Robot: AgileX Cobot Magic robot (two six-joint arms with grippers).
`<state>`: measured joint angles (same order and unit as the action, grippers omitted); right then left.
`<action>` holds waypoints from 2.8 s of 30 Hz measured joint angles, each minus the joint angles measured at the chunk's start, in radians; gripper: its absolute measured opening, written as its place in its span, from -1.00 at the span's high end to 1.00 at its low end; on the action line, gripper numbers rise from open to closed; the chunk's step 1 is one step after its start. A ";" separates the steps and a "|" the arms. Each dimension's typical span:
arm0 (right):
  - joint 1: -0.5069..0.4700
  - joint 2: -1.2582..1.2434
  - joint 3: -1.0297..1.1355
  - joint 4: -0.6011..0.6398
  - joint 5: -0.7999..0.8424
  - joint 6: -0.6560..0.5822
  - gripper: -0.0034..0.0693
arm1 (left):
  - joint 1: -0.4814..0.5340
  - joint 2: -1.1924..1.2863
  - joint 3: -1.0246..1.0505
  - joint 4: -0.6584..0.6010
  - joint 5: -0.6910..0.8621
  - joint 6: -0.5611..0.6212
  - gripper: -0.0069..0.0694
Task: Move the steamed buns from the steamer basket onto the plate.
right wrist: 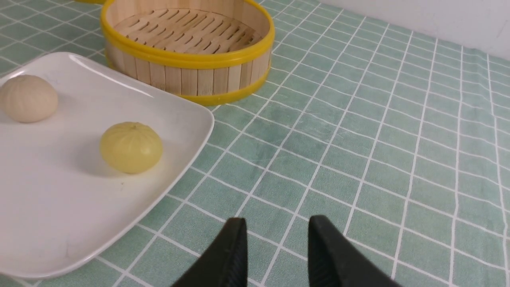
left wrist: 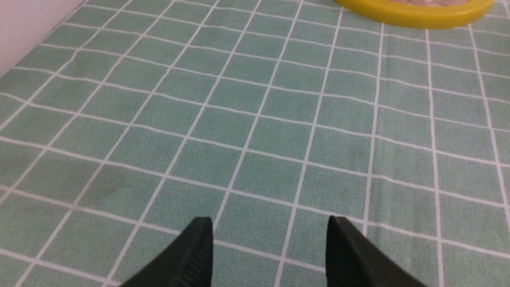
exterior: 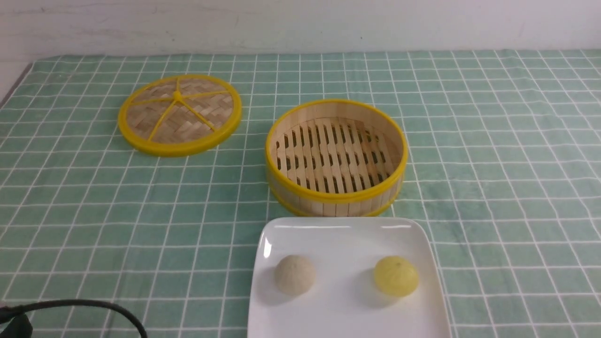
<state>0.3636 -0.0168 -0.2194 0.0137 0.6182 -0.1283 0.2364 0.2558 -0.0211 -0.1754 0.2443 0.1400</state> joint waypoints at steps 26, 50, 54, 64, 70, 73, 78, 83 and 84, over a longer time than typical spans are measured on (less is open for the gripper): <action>0.000 0.000 0.000 0.000 -0.001 0.000 0.24 | -0.062 -0.267 0.027 0.066 0.203 0.000 -0.24; 0.000 0.000 0.000 0.000 -0.001 0.000 0.24 | -0.062 -0.267 0.027 0.101 0.197 -0.145 -0.24; 0.000 0.000 0.000 0.000 -0.001 0.000 0.24 | -0.062 -0.267 0.035 0.213 0.168 -0.292 -0.24; 0.000 0.000 0.000 0.000 -0.001 0.000 0.24 | -0.062 -0.267 0.039 0.251 0.153 -0.315 -0.24; 0.000 0.000 0.000 0.000 -0.001 0.000 0.24 | -0.062 -0.267 0.039 0.254 0.153 -0.269 -0.24; 0.000 0.000 0.000 0.000 -0.001 0.000 0.24 | -0.062 -0.267 0.039 0.254 0.153 -0.269 -0.24; 0.000 0.000 0.000 0.000 -0.001 0.000 0.24 | -0.062 -0.267 0.039 0.254 0.153 -0.278 -0.24; 0.000 0.000 0.000 0.000 -0.001 0.000 0.24 | -0.062 -0.267 0.039 0.264 0.153 -0.304 -0.24; 0.000 0.000 0.000 0.000 -0.001 0.000 0.24 | -0.062 -0.267 0.039 0.268 0.153 -0.307 -0.24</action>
<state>0.3636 -0.0168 -0.2194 0.0137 0.6176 -0.1284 0.1741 -0.0116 0.0177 0.0921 0.3970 -0.1672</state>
